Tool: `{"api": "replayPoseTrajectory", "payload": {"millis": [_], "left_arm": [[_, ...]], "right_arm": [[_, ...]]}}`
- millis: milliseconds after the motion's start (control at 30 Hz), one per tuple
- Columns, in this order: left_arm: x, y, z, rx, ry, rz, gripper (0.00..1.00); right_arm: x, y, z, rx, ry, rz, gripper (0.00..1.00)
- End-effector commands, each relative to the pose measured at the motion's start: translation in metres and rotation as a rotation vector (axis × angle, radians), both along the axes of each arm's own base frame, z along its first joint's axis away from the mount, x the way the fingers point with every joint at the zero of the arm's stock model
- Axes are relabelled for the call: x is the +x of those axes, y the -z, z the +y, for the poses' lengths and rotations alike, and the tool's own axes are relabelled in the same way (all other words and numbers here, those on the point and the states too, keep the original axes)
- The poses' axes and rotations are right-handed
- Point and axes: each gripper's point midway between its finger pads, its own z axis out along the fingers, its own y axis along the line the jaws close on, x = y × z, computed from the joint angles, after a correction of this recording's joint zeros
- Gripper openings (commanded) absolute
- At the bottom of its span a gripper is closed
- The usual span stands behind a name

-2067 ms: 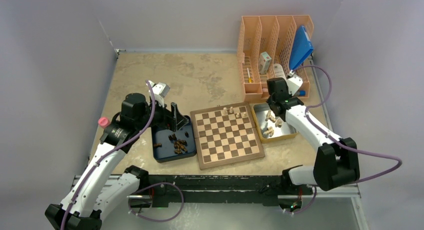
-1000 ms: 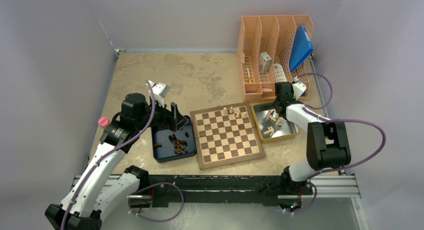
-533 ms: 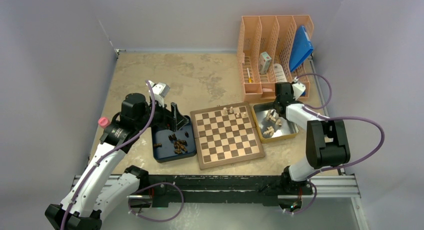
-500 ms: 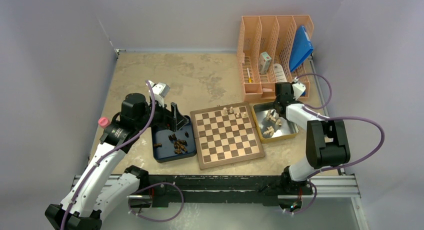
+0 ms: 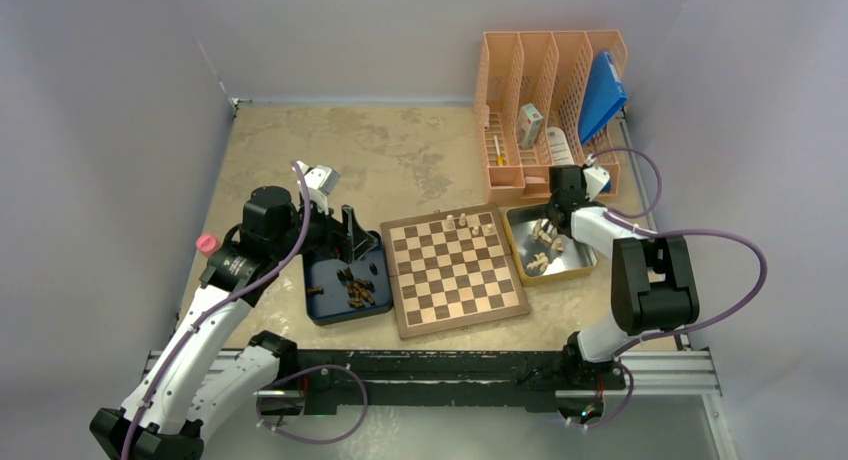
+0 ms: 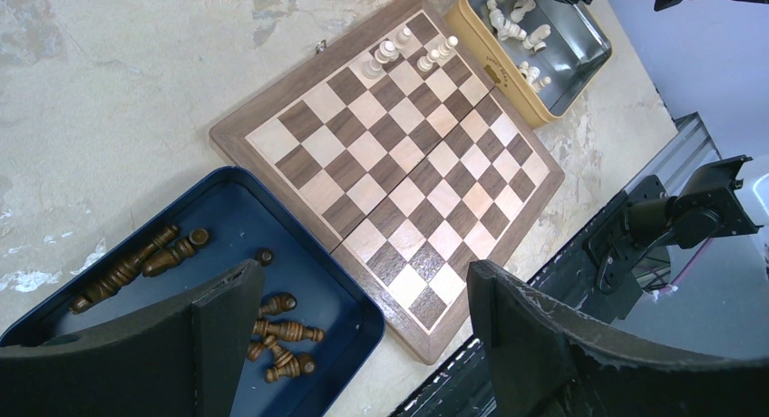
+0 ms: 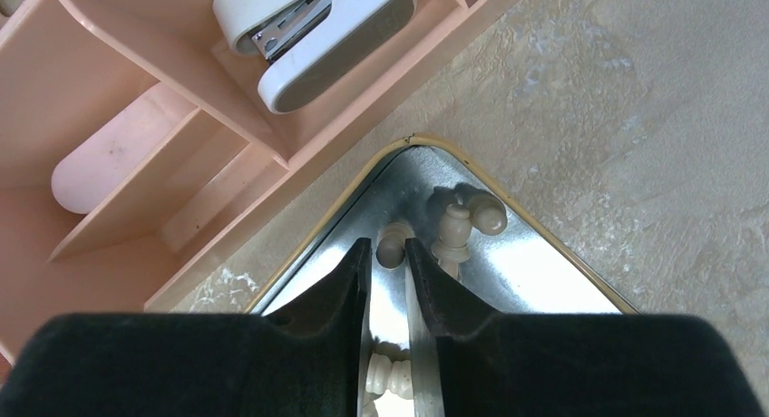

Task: Set up the chess pieces on the board
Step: Pick up the chess piece from the storage box, then place the chess piece on the chessboard.

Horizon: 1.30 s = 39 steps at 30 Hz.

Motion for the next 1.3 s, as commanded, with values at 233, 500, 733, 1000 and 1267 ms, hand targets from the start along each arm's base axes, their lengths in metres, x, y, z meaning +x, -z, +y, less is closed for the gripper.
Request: {"api": "replayPoseTrajectory", "payload": {"millis": [233, 500, 733, 1000, 1267], "left_arm": [[0.0, -0.004, -0.002, -0.016, 0.007, -0.023, 0.83], [0.0, -0.003, -0.003, -0.014, 0.008, -0.018, 0.83], [0.0, -0.004, -0.003, -0.015, 0.007, -0.02, 0.83], [0.0, -0.003, -0.003, -0.014, 0.008, -0.018, 0.83], [0.001, -0.003, -0.002, -0.012, 0.004, -0.018, 0.83]], "right_arm": [[0.007, -0.014, -0.004, -0.008, 0.01, -0.048, 0.17], [0.001, -0.03, -0.012, -0.055, 0.024, -0.068, 0.15], [-0.004, -0.05, -0.005, -0.028, -0.013, -0.104, 0.14], [-0.009, -0.092, 0.022, 0.021, -0.128, -0.196, 0.14], [-0.017, -0.124, 0.098, 0.069, -0.323, -0.233, 0.14]]}}
